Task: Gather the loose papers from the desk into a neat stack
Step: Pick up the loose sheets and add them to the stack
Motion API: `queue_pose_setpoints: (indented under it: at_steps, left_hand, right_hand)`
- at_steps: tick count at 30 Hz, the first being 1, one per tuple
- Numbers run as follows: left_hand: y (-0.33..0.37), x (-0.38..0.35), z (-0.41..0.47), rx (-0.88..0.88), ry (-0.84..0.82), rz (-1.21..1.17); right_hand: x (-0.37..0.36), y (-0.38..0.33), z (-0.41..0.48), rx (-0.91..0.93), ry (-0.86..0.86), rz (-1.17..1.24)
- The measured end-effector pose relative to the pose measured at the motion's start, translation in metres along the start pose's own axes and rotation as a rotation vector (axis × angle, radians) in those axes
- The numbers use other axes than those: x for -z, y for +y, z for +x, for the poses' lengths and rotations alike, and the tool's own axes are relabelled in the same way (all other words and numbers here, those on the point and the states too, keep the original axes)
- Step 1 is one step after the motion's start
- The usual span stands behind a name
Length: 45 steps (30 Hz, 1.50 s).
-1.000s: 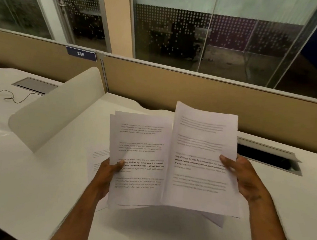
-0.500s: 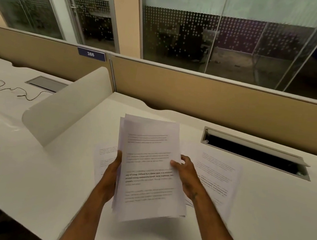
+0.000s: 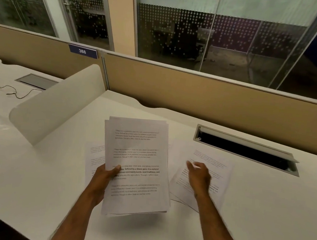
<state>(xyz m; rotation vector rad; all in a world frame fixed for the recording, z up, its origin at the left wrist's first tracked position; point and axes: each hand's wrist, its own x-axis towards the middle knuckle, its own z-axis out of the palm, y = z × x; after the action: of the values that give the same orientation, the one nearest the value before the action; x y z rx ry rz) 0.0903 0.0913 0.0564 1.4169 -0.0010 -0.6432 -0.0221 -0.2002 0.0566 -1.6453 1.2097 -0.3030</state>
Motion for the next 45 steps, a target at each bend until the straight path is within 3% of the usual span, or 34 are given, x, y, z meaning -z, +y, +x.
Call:
queue_pose_setpoints:
  at_steps: [3, 5, 8, 12, 19, 22, 26, 36, 40, 45]
  left_hand:
    - [0.002, 0.009, 0.000, -0.011, -0.008, -0.028]
    - [0.003, 0.013, 0.001, -0.007, -0.008, -0.035]
    - [0.004, 0.019, 0.003, -0.009, -0.018, -0.022]
    - [0.010, 0.028, 0.007, -0.009, -0.031, -0.016]
    - [0.027, 0.043, 0.018, -0.026, -0.037, -0.007]
    - [0.035, 0.047, 0.022, -0.039, -0.030, -0.028]
    - [0.041, 0.050, 0.024, -0.058, -0.019, -0.044]
    - [0.032, 0.055, 0.015, -0.007, -0.086, -0.125]
    - [0.030, 0.058, 0.013, 0.003, -0.143, -0.161]
    - [0.023, 0.066, 0.016, -0.043, -0.010, -0.043]
  right_hand:
    - [0.033, 0.043, 0.016, -0.188, 0.186, -0.440]
    - [0.041, 0.063, 0.019, -0.260, 0.190, -0.528]
    - [0.042, 0.076, 0.028, -0.314, 0.190, -0.504]
    - [0.047, 0.084, 0.045, -0.451, 0.178, -0.176]
    - [0.068, 0.038, 0.041, -0.023, 0.099, 0.037]
    - [0.085, 0.008, 0.027, 0.060, -0.073, 0.287]
    - [0.077, -0.021, 0.001, 0.131, -0.354, 0.444]
    - [-0.048, -0.044, -0.070, 0.183, -0.528, 0.337]
    - [-0.077, -0.047, -0.087, 0.208, -0.490, 0.266]
    - [-0.096, -0.047, -0.085, 0.176, -0.465, 0.212]
